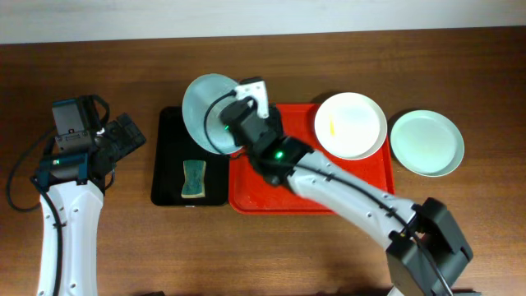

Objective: Clean dirty plates on tray and stack at the side

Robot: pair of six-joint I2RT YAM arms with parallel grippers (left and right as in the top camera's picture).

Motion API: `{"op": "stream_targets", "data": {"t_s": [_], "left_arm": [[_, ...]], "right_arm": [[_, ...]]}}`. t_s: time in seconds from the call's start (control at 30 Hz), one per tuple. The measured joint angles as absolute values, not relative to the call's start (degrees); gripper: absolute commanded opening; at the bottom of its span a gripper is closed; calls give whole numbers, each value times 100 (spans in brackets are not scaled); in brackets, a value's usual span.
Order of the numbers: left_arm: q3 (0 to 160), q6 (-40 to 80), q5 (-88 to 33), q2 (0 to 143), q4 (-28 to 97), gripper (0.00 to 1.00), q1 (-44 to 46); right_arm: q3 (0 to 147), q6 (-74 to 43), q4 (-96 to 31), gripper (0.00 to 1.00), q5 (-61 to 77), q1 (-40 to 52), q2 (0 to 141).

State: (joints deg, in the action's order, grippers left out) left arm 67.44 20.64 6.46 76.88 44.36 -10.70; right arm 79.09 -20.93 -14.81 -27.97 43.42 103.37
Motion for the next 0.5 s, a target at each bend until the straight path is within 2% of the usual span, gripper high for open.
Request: {"op": "stream_targets", "data": {"t_s": [0.27,0.5], "left_arm": [[6744,2064,648,7688,4434,99,-1070],[6744,2064,644,7688,4438,99,-1070]], "right_arm": [[7909,-2877,-2405,4,-502,2842,10130],[7933,-3022,-4316,4,860,860,10001]]}}
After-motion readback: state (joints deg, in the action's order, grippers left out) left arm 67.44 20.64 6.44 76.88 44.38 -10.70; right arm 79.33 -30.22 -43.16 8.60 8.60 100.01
